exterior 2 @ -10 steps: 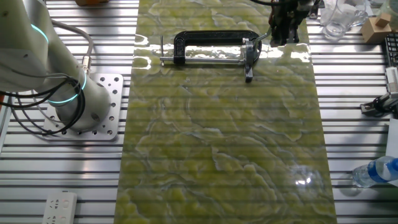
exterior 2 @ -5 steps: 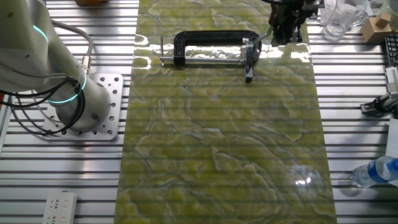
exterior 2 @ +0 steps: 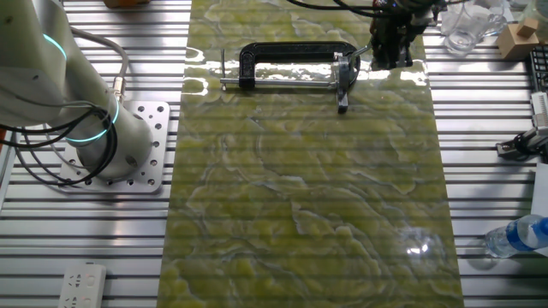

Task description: Push down the lever

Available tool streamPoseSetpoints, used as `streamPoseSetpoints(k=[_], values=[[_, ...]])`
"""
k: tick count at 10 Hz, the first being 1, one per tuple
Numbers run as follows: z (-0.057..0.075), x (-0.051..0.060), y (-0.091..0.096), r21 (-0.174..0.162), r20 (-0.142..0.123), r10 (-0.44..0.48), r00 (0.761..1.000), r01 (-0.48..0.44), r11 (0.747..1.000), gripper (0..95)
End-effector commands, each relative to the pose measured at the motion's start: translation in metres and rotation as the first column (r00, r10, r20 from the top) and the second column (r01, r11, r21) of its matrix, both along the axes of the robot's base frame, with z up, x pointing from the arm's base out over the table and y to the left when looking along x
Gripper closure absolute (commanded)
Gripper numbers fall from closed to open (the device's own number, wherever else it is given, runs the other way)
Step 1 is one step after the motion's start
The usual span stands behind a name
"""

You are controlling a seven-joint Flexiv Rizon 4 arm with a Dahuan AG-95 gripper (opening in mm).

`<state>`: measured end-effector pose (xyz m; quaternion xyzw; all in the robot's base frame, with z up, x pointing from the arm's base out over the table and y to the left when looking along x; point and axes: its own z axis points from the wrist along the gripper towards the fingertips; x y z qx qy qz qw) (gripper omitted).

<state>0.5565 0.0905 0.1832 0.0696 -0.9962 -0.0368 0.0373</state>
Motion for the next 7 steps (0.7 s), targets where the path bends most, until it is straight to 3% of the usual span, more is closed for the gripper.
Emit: streamPoseSetpoints(k=[1, 7], values=[[0.0013, -0.0018, 0.0003, -0.004, -0.008, -0.009, 1.000, 0.009, 1.000, 95.0], [0.0089, -0.0045, -0.0004, 0.035, -0.022, 0.017, 1.000, -0.017, 0.999, 95.0]])
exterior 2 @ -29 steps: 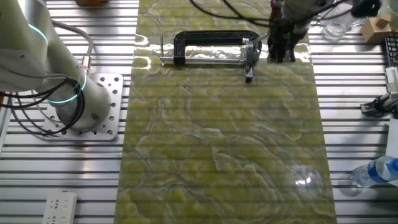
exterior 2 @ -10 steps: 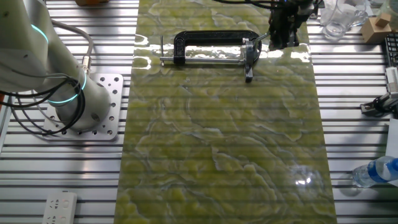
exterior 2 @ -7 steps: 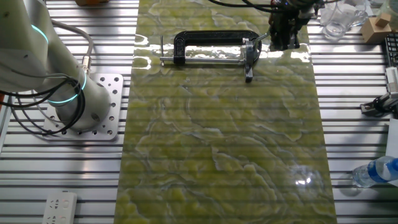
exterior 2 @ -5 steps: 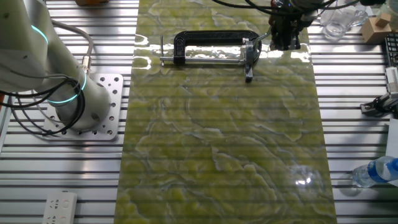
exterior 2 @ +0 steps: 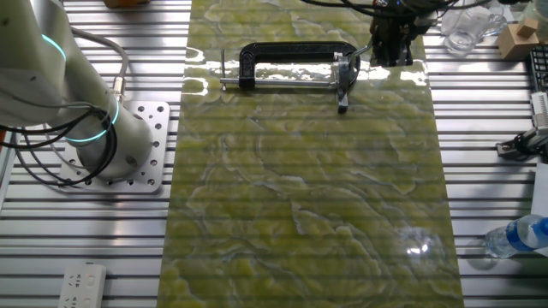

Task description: Push down the lever

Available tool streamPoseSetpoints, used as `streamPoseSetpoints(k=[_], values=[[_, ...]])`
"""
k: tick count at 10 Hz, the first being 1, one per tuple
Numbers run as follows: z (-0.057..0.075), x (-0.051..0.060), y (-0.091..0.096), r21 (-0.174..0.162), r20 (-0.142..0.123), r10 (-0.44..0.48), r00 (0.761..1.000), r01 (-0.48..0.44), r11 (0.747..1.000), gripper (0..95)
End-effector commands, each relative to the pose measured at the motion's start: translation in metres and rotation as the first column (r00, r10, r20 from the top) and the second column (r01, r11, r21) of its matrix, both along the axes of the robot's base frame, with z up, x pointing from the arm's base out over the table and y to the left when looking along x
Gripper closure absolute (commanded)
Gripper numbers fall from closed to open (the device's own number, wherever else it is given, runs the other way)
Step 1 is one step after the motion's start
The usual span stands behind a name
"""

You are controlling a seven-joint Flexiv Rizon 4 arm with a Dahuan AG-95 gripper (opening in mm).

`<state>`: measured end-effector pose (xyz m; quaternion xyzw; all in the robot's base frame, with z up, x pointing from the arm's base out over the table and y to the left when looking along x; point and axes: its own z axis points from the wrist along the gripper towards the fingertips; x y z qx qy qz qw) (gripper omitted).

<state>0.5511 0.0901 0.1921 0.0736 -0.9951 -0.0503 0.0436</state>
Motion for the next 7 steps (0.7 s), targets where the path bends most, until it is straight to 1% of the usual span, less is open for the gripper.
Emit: streamPoseSetpoints(k=[1, 2, 3, 5, 7], values=[[0.0000, 0.0009, 0.0000, 0.022, -0.015, 0.012, 1.000, -0.012, 1.000, 95.0], [0.0000, 0.0009, 0.0000, 0.037, -0.018, 0.011, 1.000, -0.010, 0.999, 95.0], [0.0000, 0.0009, 0.0000, 0.042, -0.018, 0.009, 1.000, -0.009, 0.999, 95.0], [0.0000, 0.0009, 0.0000, 0.042, -0.012, 0.001, 1.000, 0.000, 0.999, 95.0], [0.0000, 0.0009, 0.0000, 0.041, -0.024, -0.021, 0.999, 0.022, 0.999, 95.0]])
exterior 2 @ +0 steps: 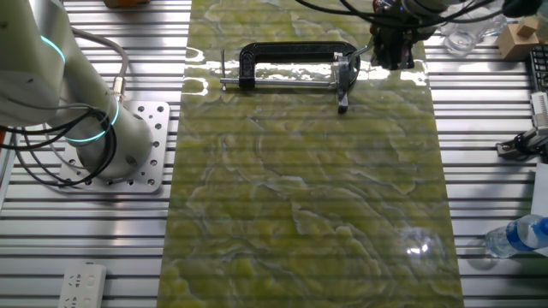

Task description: Push down the lever

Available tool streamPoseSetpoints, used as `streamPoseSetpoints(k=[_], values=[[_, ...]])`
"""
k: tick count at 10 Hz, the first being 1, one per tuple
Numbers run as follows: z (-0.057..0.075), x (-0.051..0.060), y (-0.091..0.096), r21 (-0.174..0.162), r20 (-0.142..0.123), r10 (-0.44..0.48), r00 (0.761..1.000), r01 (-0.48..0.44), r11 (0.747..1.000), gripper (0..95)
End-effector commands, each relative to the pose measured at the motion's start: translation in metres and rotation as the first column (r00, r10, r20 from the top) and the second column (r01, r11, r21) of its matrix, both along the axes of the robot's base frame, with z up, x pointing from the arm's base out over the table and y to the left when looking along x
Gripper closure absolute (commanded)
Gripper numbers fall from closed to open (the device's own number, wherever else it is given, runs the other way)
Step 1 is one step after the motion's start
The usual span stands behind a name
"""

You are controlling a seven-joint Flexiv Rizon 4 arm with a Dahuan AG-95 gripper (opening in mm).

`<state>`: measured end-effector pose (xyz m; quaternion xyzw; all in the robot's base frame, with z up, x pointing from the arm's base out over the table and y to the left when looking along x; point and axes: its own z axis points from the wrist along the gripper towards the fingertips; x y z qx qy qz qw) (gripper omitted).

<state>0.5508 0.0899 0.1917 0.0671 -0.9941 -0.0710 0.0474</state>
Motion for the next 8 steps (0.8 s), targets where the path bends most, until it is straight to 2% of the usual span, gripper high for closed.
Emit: streamPoseSetpoints(k=[1, 5, 8], values=[[0.000, 0.001, 0.000, 0.003, -0.014, -0.022, 1.000, 0.022, 1.000, 95.0], [0.005, 0.007, 0.013, 0.002, -0.017, -0.046, 0.999, 0.046, 0.999, 95.0], [0.004, 0.008, 0.027, 0.001, -0.008, -0.061, 0.998, 0.061, 0.998, 95.0]])
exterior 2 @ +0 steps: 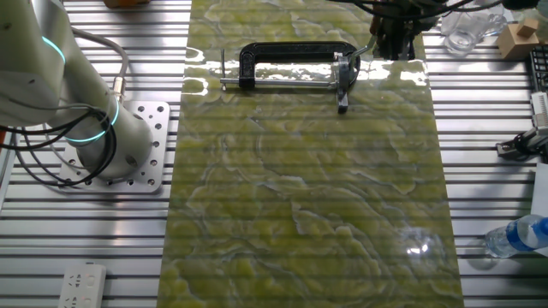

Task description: Push down the lever

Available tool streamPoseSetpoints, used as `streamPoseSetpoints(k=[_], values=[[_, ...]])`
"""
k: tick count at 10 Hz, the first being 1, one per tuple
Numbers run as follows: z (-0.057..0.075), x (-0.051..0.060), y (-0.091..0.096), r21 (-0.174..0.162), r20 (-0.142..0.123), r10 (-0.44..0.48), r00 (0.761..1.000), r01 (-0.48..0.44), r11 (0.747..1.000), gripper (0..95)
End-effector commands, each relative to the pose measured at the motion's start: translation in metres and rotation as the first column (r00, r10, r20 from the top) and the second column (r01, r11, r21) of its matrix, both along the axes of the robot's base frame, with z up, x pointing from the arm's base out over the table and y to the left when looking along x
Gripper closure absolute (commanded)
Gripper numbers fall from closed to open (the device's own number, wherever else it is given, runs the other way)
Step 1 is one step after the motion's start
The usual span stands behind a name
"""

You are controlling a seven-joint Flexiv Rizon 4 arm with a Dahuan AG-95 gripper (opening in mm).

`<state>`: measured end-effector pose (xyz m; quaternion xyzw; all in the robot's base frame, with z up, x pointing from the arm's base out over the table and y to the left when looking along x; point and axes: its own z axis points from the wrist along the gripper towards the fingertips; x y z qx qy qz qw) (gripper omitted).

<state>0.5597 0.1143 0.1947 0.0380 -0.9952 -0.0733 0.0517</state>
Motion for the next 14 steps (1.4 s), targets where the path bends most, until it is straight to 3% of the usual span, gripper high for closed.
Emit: streamPoseSetpoints(k=[1, 14], values=[[0.003, 0.002, 0.008, -0.001, 0.004, -0.011, 1.000, 0.011, 1.000, 95.0], [-0.010, 0.000, 0.055, -0.014, 0.012, -0.107, 0.994, 0.107, 0.994, 95.0]])
